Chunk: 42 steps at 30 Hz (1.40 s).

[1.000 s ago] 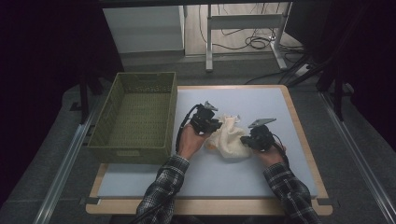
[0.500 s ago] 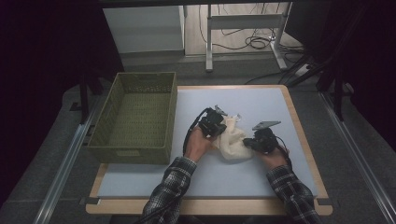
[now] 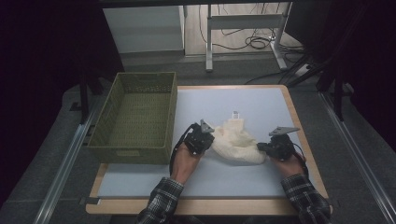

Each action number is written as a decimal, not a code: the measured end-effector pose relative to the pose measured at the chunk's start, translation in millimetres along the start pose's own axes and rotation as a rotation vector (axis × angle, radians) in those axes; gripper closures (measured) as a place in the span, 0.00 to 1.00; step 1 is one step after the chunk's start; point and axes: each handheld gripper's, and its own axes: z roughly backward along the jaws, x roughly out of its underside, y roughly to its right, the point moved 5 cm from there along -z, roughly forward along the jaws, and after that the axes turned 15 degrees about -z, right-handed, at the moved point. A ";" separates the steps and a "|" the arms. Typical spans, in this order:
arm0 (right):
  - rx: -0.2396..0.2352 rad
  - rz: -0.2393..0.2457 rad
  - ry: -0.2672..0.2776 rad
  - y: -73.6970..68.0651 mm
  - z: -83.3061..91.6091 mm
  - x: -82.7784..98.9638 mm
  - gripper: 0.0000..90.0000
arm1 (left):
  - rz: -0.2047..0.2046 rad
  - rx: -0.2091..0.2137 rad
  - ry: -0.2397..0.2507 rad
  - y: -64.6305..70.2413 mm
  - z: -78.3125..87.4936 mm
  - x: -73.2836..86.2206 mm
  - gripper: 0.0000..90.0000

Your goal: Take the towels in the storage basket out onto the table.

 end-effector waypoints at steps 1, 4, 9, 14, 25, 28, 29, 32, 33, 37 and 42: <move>0.003 0.002 0.001 1.0 3.0 2.1 0.96 | 0.004 0.003 -0.006 2.8 0.5 4.9 0.98; 0.012 -0.004 0.004 3.8 12.5 7.9 0.96 | 0.018 0.015 -0.020 9.4 2.0 15.5 0.98; -0.001 -0.009 -0.015 3.2 20.7 18.9 0.93 | 0.044 0.025 -0.018 21.7 10.2 34.0 0.87; 0.020 0.023 0.006 -3.7 27.9 11.2 0.81 | 0.022 -0.016 0.016 20.7 30.4 22.1 0.66; -0.065 -0.002 0.029 -21.1 5.3 -31.3 0.61 | 0.080 -0.045 -0.046 -23.3 -12.3 7.7 0.57; -0.079 -0.020 0.023 -24.7 -13.3 -44.0 0.59 | 0.093 -0.039 -0.099 -25.5 -25.6 17.4 0.58; -0.079 -0.023 0.011 -25.3 -19.5 -44.6 0.62 | 0.095 -0.035 -0.117 -24.8 -28.4 21.5 0.61; -0.045 -0.004 -0.033 -26.9 -36.0 -36.4 0.86 | 0.110 0.003 -0.118 -21.0 -30.8 31.0 0.77; -0.030 0.008 -0.041 -27.2 -38.7 -32.8 0.92 | 0.117 0.012 -0.119 -20.8 -28.9 32.4 0.85; -0.003 -0.002 -0.013 -19.5 -28.9 -30.0 0.96 | 0.091 0.019 -0.147 -15.6 -20.0 33.7 1.00; 0.047 -0.015 0.016 0.9 -0.7 -30.1 0.96 | 0.080 0.061 -0.120 -3.8 -7.0 35.5 1.00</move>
